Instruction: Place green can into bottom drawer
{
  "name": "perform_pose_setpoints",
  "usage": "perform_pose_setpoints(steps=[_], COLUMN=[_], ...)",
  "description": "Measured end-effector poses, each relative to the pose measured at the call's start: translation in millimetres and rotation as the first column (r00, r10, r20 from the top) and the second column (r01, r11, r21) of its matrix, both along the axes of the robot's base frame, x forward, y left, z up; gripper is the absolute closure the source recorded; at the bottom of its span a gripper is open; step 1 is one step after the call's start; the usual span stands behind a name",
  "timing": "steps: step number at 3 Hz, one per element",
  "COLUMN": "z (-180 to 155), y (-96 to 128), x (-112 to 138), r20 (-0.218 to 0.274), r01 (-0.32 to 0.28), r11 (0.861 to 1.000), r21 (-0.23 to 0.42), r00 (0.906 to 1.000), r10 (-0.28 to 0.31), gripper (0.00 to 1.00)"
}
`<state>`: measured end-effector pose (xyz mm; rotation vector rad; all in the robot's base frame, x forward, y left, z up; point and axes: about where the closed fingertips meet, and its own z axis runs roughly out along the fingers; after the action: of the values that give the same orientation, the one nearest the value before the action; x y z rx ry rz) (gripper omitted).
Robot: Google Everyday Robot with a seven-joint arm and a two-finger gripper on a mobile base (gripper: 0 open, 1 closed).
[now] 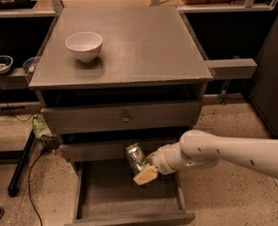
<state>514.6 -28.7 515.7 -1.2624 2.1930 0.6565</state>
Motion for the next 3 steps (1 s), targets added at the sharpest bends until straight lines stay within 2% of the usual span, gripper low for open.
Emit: perform_pose_setpoints(steps=[2,3], z=[-66,-99], y=[-8,-18], x=[5,4], r20=[-0.088,-0.148], r01=[0.033,0.062], r11=[0.994,0.99], r21=[-0.1,-0.129], r00=[0.9952,0.9856], r10=[-0.042,-0.081], gripper=[1.0,1.0])
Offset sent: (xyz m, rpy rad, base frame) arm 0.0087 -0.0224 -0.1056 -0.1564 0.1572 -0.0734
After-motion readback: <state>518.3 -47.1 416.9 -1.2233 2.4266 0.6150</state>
